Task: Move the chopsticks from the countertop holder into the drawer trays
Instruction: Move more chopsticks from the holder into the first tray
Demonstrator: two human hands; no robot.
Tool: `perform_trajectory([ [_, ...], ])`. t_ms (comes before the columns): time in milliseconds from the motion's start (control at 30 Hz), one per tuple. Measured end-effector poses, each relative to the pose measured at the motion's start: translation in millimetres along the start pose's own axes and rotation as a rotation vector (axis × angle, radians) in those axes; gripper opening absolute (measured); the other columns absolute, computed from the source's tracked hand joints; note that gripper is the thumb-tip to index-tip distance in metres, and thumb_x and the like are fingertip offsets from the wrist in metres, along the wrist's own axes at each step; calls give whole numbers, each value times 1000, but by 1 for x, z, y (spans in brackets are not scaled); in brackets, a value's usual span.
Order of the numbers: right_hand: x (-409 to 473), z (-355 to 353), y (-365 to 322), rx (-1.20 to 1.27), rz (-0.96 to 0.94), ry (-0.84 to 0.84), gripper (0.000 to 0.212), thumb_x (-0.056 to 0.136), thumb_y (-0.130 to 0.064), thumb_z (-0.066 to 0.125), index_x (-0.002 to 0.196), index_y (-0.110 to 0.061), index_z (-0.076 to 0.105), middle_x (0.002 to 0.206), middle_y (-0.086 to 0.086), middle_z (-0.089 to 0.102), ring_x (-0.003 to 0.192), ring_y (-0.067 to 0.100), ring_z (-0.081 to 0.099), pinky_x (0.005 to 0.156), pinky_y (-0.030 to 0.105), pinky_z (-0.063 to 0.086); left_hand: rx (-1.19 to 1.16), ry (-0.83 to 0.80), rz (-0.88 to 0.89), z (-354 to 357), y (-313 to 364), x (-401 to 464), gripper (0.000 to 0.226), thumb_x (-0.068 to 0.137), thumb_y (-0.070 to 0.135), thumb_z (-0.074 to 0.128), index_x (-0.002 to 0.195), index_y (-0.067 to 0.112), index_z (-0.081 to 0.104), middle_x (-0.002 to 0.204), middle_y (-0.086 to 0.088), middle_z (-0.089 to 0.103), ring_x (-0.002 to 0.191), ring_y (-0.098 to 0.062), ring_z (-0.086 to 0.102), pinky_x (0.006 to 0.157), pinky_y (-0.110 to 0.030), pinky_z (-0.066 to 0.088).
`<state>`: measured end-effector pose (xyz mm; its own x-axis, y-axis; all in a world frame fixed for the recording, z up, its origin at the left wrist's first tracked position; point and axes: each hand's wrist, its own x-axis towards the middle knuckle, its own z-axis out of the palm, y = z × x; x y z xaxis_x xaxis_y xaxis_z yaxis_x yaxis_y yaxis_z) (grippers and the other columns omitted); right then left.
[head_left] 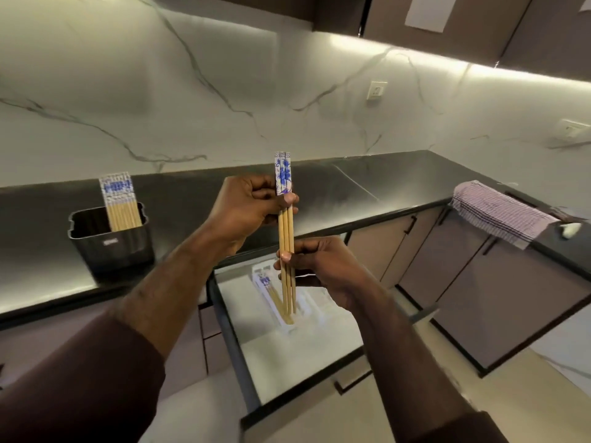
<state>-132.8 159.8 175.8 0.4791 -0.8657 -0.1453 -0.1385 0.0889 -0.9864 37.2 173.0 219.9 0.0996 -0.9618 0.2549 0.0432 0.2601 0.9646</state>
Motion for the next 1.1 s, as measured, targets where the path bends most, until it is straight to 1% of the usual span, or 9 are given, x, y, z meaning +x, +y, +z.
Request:
perform_trajectory([
  [67,-1,-32,7,2,26,17,18,85,-9,72,101,-2,74,94,19,75,82,26,73,74,33,60,12,15,-21,32,-13,8,24,76,10,75,99,6,71,88,-10,76,80,-23,75,68,-27,59],
  [167,5,-67,19,-26,70,25,18,86,-9,71,103,-2,74,96,18,76,86,26,73,83,40,60,54,50,-40,62,-34,21,23,79,8,73,102,6,70,88,-9,76,79,-22,75,71,-29,60],
  [367,45,-105,56,-57,163,6,17,87,-11,71,101,-4,75,95,14,76,90,27,73,89,46,58,109,106,-93,82,-91,56,20,79,11,73,100,13,71,87,-6,76,80,-18,75,71,-26,60],
  [533,100,-115,99,-87,237,8,15,86,-14,72,99,-7,76,96,13,76,90,28,73,88,47,58,134,142,-161,72,-157,91,16,81,12,72,92,23,70,81,3,76,75,-13,74,62,-17,56],
  [633,138,-119,130,-86,295,19,13,88,-12,70,99,-8,75,95,12,76,87,27,73,86,46,59,132,139,-258,61,-204,112,17,82,9,70,93,23,69,82,2,76,77,-12,74,62,-17,56],
  [767,181,-117,177,-98,441,-20,17,89,-10,68,105,-5,72,94,9,74,86,23,73,80,40,61,116,129,-443,46,-272,125,14,84,7,69,93,17,68,84,3,76,81,-15,74,62,-19,57],
  [900,206,-115,216,-95,573,-49,19,87,-6,68,104,4,70,101,18,73,89,28,73,72,37,62,89,99,-573,35,-323,121,14,86,5,66,97,13,69,91,-2,76,86,-17,73,65,-23,58],
  [1000,220,-113,239,-103,615,-63,17,83,-5,73,97,5,73,98,21,74,89,31,73,76,42,62,87,143,-631,31,-351,116,15,84,4,68,96,13,70,91,-5,75,85,-18,74,65,-24,59],
  [1100,236,-111,256,-132,665,-110,14,83,-2,72,96,3,74,98,20,74,88,31,73,76,41,62,100,207,-670,27,-370,114,17,84,3,67,100,10,69,91,-6,76,85,-19,74,68,-27,60],
])
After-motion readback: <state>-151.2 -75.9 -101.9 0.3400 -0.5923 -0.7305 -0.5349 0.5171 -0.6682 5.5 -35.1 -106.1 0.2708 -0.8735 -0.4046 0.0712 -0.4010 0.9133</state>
